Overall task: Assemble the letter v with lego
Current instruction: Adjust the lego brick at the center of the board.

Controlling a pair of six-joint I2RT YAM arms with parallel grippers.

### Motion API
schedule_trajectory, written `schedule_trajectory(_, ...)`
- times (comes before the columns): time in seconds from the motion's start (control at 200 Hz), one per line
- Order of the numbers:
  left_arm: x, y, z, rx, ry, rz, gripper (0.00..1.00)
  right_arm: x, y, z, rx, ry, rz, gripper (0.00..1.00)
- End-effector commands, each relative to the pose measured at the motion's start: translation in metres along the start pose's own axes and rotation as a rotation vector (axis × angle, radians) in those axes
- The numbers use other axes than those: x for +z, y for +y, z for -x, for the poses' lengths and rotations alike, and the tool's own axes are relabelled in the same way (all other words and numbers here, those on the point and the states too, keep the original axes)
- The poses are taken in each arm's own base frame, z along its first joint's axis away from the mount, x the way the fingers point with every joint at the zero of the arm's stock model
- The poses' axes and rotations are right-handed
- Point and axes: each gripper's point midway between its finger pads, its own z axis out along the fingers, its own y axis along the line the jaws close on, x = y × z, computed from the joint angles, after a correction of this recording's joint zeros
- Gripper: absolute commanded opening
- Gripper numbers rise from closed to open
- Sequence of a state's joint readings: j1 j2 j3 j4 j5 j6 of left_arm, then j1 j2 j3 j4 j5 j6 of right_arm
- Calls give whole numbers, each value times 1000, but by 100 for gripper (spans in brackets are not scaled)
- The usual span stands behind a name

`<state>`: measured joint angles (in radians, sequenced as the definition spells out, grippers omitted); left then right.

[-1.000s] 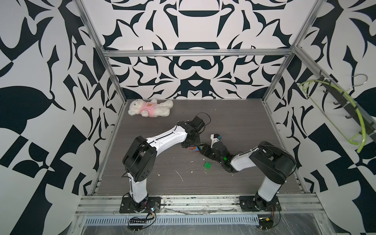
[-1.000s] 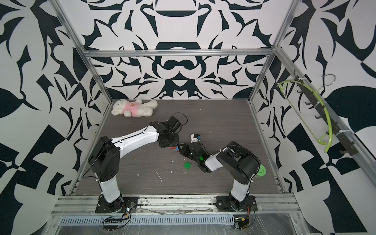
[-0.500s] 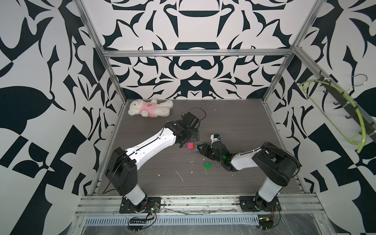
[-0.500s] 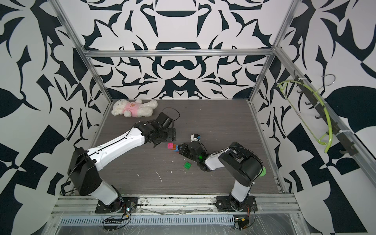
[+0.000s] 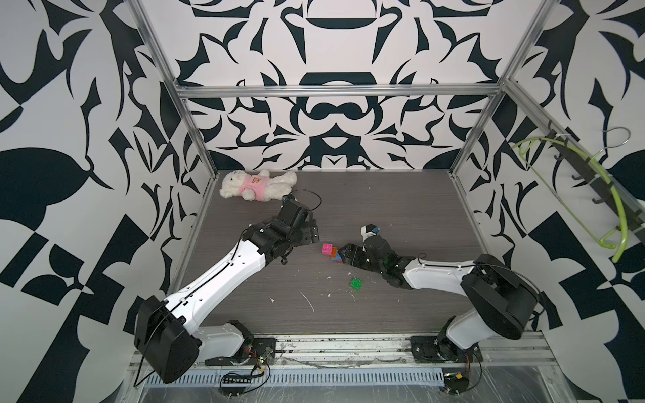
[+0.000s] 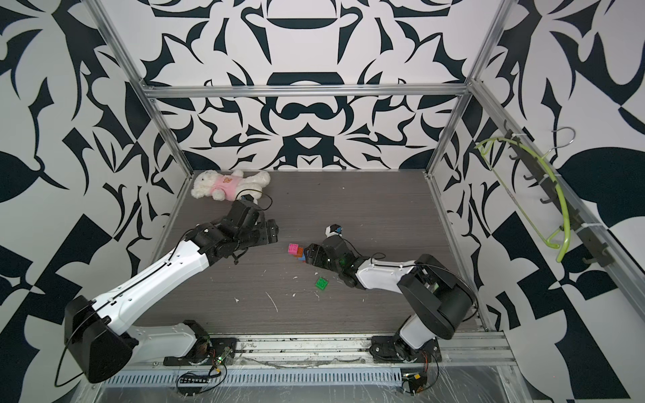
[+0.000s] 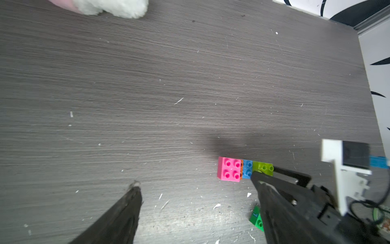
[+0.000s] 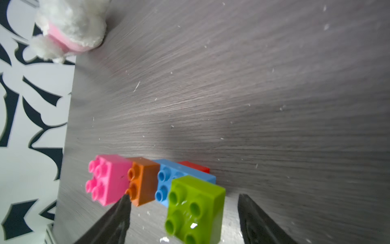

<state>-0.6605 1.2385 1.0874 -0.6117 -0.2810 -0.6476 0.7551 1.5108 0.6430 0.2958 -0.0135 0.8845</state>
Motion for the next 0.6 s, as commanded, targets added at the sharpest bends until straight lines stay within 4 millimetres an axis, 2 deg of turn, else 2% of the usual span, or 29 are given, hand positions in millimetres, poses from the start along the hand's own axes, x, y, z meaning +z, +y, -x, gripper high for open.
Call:
schedule_trajectory(0.0,-10,9,11,21,-62,-1,92,-18,3,5,-171,31,-54,89)
schedule_trajectory(0.11,-17,18,11,43,-87,8,93,-36,8,7,-381,53,-20,99)
schedule_trajectory(0.18,-20,23,11,61,-112,4,94,-45,20,-2,-562,157,116,100)
schedule_trajectory(0.225,-23,24,12,76,-137,-10,95,-48,14,-1,-600,212,149,99)
schedule_trajectory(0.275,-24,26,12,84,-155,-23,95,-51,13,-11,-690,294,251,100)
schedule_trajectory(0.325,-25,26,12,94,-170,-42,95,-44,-7,-2,-728,303,169,100)
schedule_trajectory(0.36,-26,28,13,95,-182,-44,96,-42,-12,-4,-792,332,176,100)
schedule_trajectory(0.41,-26,29,12,106,-187,-55,96,-38,-18,2,-855,330,142,100)
schedule_trajectory(0.5,-25,31,12,112,-197,-62,96,-38,-1,9,-991,247,239,100)
schedule_trajectory(0.595,-20,35,10,107,-187,-67,96,-43,15,6,-1097,185,349,100)
